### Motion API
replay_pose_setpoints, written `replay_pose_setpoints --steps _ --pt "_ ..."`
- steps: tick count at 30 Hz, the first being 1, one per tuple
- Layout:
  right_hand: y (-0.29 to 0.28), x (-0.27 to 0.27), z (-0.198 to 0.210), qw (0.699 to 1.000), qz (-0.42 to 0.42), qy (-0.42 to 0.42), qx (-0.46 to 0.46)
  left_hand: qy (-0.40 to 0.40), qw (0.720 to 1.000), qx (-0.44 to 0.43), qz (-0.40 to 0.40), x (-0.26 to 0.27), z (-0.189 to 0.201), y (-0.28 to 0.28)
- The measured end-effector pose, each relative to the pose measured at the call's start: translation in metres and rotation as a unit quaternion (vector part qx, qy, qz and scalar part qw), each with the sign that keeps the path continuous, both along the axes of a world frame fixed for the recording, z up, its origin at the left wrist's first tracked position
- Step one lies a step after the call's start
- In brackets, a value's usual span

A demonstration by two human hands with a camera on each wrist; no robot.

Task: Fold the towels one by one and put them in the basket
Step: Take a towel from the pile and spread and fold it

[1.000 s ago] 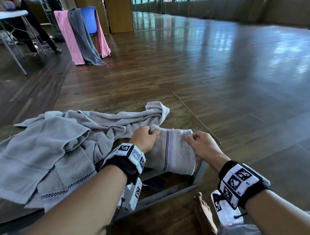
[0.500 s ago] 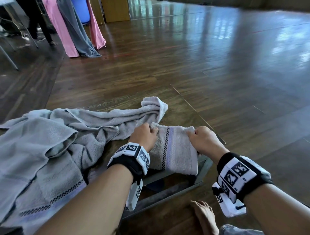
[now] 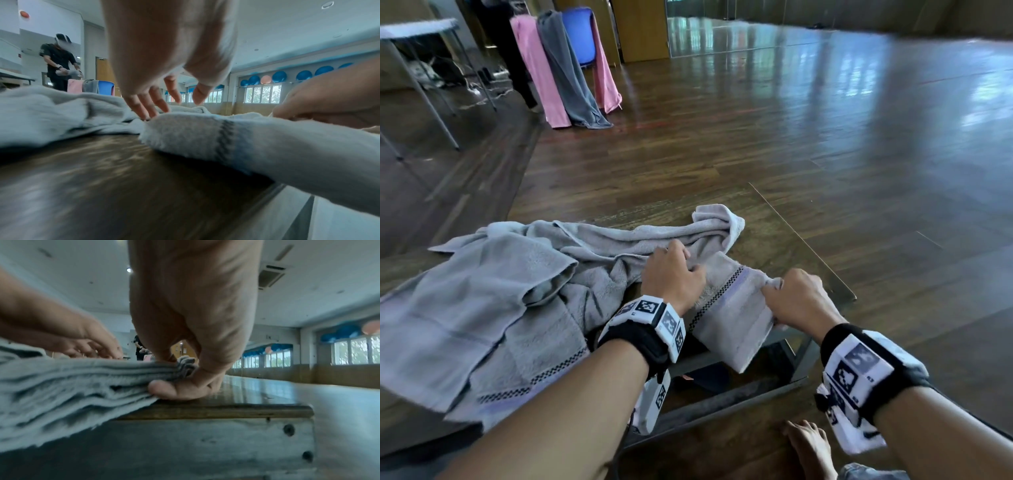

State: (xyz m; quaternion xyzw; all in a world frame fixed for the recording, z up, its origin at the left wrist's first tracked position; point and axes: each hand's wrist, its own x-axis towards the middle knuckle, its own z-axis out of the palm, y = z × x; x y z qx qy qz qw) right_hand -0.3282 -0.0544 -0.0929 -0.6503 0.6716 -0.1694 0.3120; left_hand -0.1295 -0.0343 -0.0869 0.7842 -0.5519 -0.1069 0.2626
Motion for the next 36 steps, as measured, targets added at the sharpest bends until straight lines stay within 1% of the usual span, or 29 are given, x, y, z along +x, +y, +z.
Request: replay_pose_setpoints --steps 3,4,6,8,11,13,14,15,17,18,21,22,24,27,29,30,32,33,36 --pt "0.016 0.018 0.000 0.991 -0.019 -0.090 0.095 -0.049 0.998 -0.032 0.037 0.014 0.004 0.021" --pt "0.021 0.025 -0.001 0.986 -0.007 -0.101 0.135 -0.051 0.997 -0.029 0.048 0.019 0.005 0.027" --pt "0.029 0.037 -0.005 0.975 0.041 -0.088 0.198 -0.036 0.998 -0.005 0.053 0.030 0.009 0.038" --pt "0.036 0.046 -0.007 0.971 0.083 -0.073 0.214 -0.007 0.999 0.033 0.020 0.040 0.011 0.047" --pt "0.040 0.054 -0.005 0.969 0.108 -0.074 0.208 0.034 0.994 0.094 -0.039 0.051 0.013 0.058" --pt "0.039 0.056 0.000 0.966 0.120 -0.053 0.223 0.046 0.992 0.105 -0.057 0.057 0.013 0.063" --pt "0.040 0.056 0.003 0.968 0.122 -0.025 0.217 0.052 0.991 0.103 -0.061 0.060 0.013 0.064" --pt "0.040 0.057 0.008 0.975 0.118 0.026 0.186 0.057 0.991 0.099 -0.064 0.061 0.014 0.065" --pt "0.043 0.057 0.013 0.981 0.097 0.154 0.061 0.061 0.993 0.082 -0.066 0.063 0.014 0.066" --pt "0.044 0.059 0.014 0.980 0.086 0.181 -0.012 0.057 0.994 0.065 -0.067 0.064 0.013 0.066" --pt "0.050 0.071 0.012 0.968 0.094 0.146 -0.184 0.010 0.996 0.007 -0.085 0.065 0.009 0.063" --pt "0.050 0.077 0.010 0.959 0.105 0.131 -0.228 -0.004 0.995 0.000 -0.095 0.065 0.007 0.062" --pt "0.048 0.089 0.006 0.943 0.143 0.105 -0.280 -0.024 0.994 0.003 -0.109 0.063 0.001 0.059" --pt "0.041 0.108 -0.001 0.922 0.229 0.090 -0.300 -0.049 0.993 0.006 -0.102 0.057 -0.008 0.049" --pt "0.036 0.116 -0.012 0.920 0.270 0.111 -0.260 -0.052 0.992 0.040 -0.111 0.054 -0.018 0.044" --pt "0.034 0.118 -0.019 0.926 0.277 0.123 -0.223 -0.057 0.989 0.069 -0.116 0.054 -0.025 0.042" --pt "0.032 0.116 -0.033 0.944 0.265 0.126 -0.153 -0.070 0.984 0.110 -0.118 0.054 -0.037 0.041" --pt "0.032 0.114 -0.038 0.949 0.257 0.121 -0.136 -0.071 0.984 0.117 -0.116 0.055 -0.043 0.042" --pt "0.032 0.114 -0.044 0.955 0.244 0.114 -0.124 -0.059 0.985 0.116 -0.110 0.057 -0.051 0.040"
